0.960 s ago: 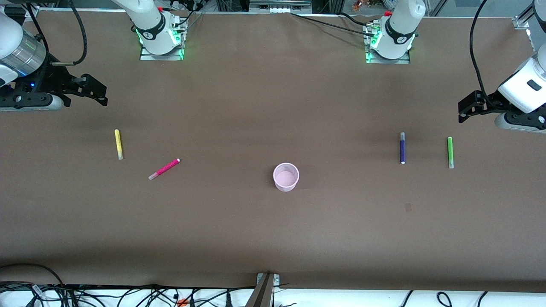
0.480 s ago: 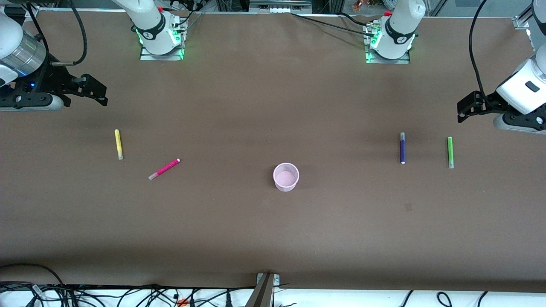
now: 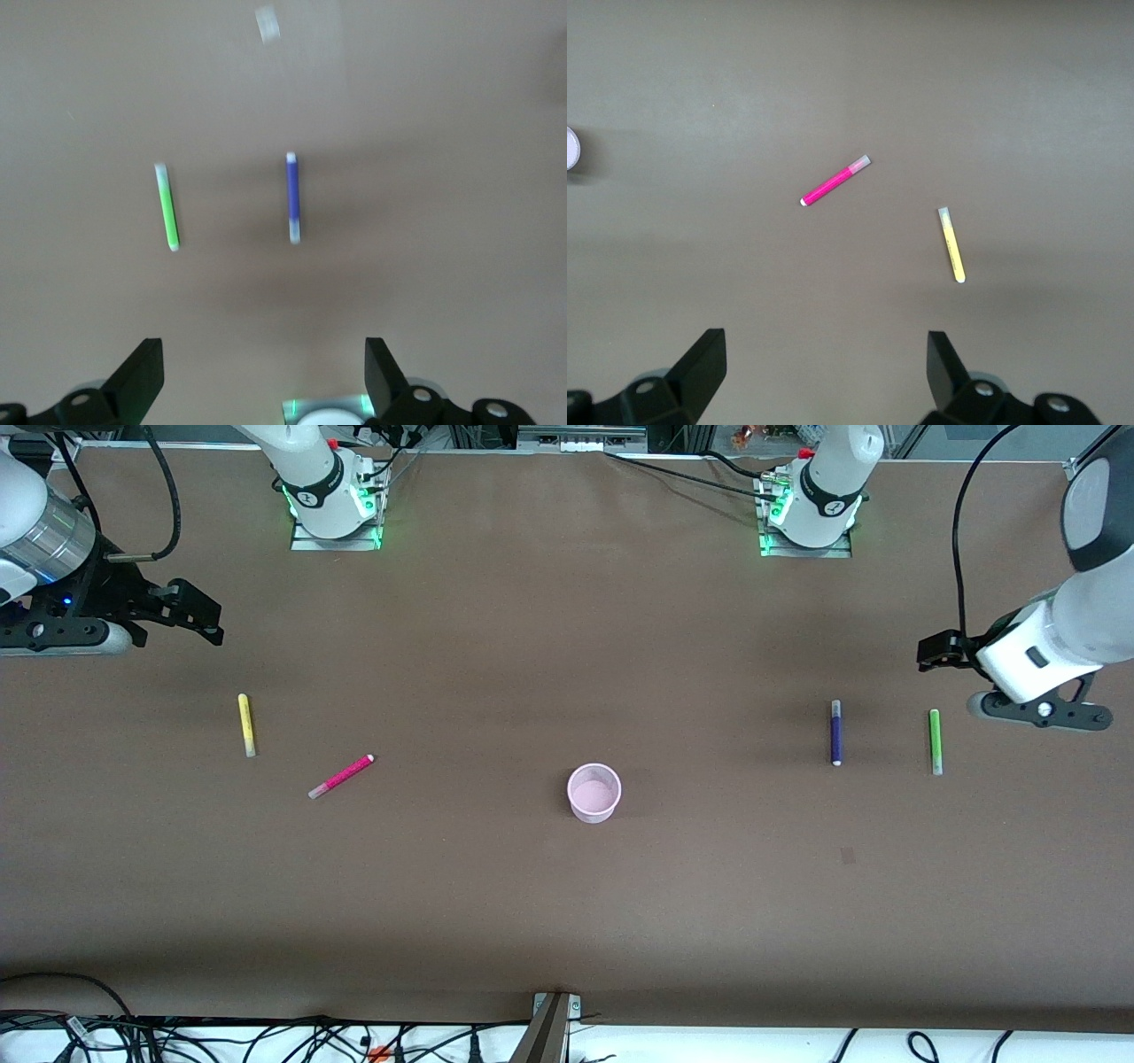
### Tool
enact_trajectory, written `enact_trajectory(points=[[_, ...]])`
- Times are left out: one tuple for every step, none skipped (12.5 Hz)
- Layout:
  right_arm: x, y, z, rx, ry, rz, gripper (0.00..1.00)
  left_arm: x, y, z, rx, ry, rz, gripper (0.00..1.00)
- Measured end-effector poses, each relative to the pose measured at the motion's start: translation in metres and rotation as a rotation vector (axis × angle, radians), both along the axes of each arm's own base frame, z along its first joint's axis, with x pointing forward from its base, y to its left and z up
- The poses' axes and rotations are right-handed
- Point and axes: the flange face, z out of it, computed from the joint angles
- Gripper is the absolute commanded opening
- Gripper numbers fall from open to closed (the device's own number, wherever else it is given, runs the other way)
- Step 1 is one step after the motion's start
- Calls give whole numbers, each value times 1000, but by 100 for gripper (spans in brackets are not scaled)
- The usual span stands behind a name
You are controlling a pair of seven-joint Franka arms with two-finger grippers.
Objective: Organize pens into pink holder with both arms
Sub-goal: 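Reach the left gripper down to the purple marker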
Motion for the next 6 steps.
enact_trajectory(points=[[0, 0, 0, 0, 0, 0, 100, 3, -1, -18, -1, 31, -14, 100], [0, 0, 0, 0, 0, 0, 100, 6, -2, -37, -2, 45, -21, 100], [0, 0, 0, 0, 0, 0, 100, 10, -3, -60, -4, 37, -31, 100], [0, 0, 0, 0, 0, 0, 100, 12, -7, -88, -9, 12, -49, 100], [0, 0, 0, 0, -1, -1, 100, 10, -13, -121, -15, -21, -67, 100], [0, -1, 0, 0, -1, -1, 100, 7, -17, -152, -22, -65, -81, 100]])
